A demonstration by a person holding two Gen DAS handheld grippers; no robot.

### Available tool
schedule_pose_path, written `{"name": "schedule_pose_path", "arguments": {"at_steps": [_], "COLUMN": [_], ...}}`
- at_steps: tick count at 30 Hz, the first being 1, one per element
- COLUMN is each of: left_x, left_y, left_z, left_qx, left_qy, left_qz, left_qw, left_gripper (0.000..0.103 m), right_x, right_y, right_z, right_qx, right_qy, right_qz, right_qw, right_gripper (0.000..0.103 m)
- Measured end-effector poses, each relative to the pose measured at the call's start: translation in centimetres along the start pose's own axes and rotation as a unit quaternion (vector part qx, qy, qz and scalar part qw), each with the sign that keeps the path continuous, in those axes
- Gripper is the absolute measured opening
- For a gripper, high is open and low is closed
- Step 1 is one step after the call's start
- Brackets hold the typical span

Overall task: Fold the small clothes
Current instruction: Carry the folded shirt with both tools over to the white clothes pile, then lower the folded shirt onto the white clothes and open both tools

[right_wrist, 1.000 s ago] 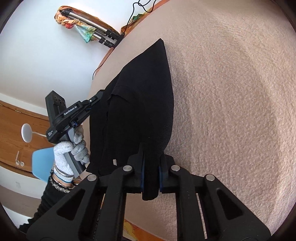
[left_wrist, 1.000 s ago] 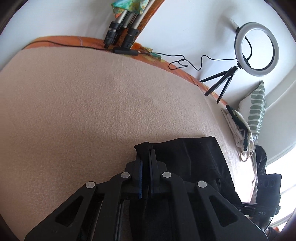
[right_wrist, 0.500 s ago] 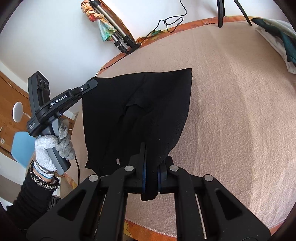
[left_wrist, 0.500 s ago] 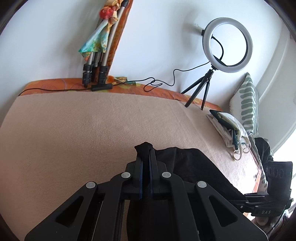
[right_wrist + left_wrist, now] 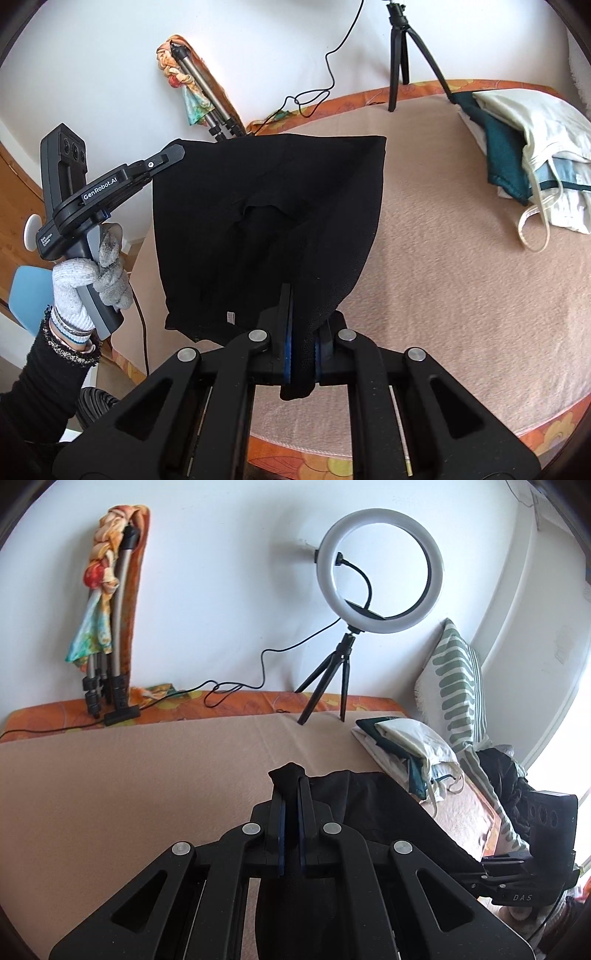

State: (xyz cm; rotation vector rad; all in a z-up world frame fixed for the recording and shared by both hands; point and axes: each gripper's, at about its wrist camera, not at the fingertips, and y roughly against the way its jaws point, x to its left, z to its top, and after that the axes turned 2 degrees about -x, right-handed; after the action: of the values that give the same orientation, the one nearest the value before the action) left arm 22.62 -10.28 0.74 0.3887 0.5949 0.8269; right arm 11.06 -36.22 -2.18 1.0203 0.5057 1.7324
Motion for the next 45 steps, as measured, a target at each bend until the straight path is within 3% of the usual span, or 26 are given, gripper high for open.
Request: {"name": "schedule_pose_path", "arguments": {"at_steps": [14, 23, 29, 38, 45], "left_x": [-11.5, -18.2, -21.2, -22.5, -21.9], "left_y": [-6.1, -11.4, -15.5, -21.5, -25.0], "left_z": [4.7, 7.9, 10.0, 11.1, 10.5], "left_qx": [-0.016, -0.030, -0.041, -0.042, -0.035], "left_qy": [-0.058, -0.076, -0.070, -0.064, -0.068], "left_qz": [-0.066, -0.100, -0.114, -0.100, -0.062], "left_qw": [0.9960, 0.9916, 0.9901, 0.9921, 0.9951], "left_gripper": [0.003, 0.003, 0.003, 0.003, 0.003], "right_x": [-8.0, -13.7, -18.1, -24.4, -29.4], "right_y": [8.3, 13.3, 15.9, 14.4, 11.5], "right_z": [3.4, 7.0, 10.4, 13.4, 14.6], "right_qx": [-0.050, -0.069, -0.090, -0.084, -0.067], "right_qy": [0.012, 0.046, 0.061, 0.074, 0.063], "right_qz": [-0.099, -0.182, -0.208, -0.222, -0.216], "right_qw": [0.994, 0.980, 0.972, 0.969, 0.972], "right_gripper": [0.009, 0.009, 0.009, 0.009, 0.009]}}
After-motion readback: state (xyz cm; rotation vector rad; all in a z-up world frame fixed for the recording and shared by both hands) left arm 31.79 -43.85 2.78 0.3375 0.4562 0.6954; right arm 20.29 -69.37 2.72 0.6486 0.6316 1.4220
